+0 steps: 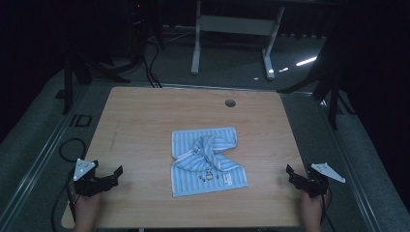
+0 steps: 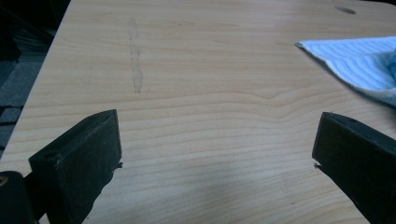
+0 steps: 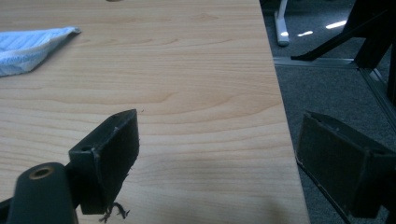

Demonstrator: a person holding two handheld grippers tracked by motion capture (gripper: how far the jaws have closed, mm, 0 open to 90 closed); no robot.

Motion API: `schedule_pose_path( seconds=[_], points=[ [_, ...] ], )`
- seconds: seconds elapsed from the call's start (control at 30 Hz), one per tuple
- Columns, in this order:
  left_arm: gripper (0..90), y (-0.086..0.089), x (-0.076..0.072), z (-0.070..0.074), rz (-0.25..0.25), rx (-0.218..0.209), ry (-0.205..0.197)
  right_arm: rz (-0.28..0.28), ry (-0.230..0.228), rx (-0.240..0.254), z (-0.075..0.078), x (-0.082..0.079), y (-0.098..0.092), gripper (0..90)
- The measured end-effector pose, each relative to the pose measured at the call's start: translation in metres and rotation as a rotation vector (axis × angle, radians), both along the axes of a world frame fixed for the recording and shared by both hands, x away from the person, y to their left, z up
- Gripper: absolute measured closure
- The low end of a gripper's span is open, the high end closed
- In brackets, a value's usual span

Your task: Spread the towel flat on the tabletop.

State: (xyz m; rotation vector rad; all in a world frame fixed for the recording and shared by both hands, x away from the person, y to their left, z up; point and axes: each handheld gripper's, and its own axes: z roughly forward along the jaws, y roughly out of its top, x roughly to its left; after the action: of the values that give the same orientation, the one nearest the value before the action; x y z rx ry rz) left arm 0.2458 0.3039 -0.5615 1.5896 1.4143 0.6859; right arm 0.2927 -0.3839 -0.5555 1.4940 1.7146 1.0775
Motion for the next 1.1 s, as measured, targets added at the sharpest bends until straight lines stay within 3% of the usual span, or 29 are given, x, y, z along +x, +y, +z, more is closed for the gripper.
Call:
schedule_pose_path(
  seconds=[0.2, 0.27, 0.37, 0.53, 0.6, 0.63, 0.67, 0.73, 0.83, 0.93, 1.0, 1.1],
  points=[
    [1.2, -0.002, 0.001, -0.001, -0.02, 0.018, 0.024, 0.032, 0.023, 0.002, 0.0, 0.003, 0.002, 14.4],
    [1.2, -0.003, 0.0, 0.0, -0.044, 0.018, 0.034, 0.026, 0.019, -0.01, 0.0, 0.003, 0.003, 14.4],
    [1.2, -0.004, 0.0, 0.002, -0.078, 0.025, 0.042, 0.062, 0.036, 0.001, 0.0, 0.004, 0.003, 14.4],
    [1.2, -0.006, 0.008, 0.003, -0.232, 0.039, 0.163, 0.165, 0.067, 0.013, -0.001, 0.007, 0.005, 14.4],
    [1.2, -0.008, 0.011, 0.003, -0.289, 0.069, 0.219, 0.223, 0.099, 0.024, -0.001, 0.01, 0.007, 14.3],
    [1.2, -0.01, 0.012, 0.004, -0.307, 0.085, 0.229, 0.263, 0.116, 0.021, -0.002, 0.012, 0.008, 14.3],
    [1.2, -0.011, 0.013, 0.005, -0.317, 0.094, 0.244, 0.29, 0.135, -0.012, -0.002, 0.013, 0.011, 14.3],
    [1.2, -0.015, 0.015, 0.008, -0.362, 0.109, 0.282, 0.369, 0.187, -0.023, -0.003, 0.017, 0.013, 14.1],
    [1.2, -0.024, 0.019, 0.012, -0.427, 0.185, 0.331, 0.457, 0.23, -0.078, -0.002, 0.019, 0.017, 14.0],
    [1.2, -0.033, 0.023, 0.017, -0.49, 0.245, 0.38, 0.507, 0.292, -0.128, 0.002, 0.023, 0.019, 13.6],
    [1.2, -0.041, 0.026, 0.02, -0.533, 0.309, 0.432, 0.54, 0.34, -0.184, 0.009, 0.027, 0.023, 13.6],
    [1.2, -0.049, 0.03, 0.024, -0.573, 0.371, 0.473, 0.596, 0.422, -0.281, 0.022, 0.032, 0.031, 13.6]
  ],
)
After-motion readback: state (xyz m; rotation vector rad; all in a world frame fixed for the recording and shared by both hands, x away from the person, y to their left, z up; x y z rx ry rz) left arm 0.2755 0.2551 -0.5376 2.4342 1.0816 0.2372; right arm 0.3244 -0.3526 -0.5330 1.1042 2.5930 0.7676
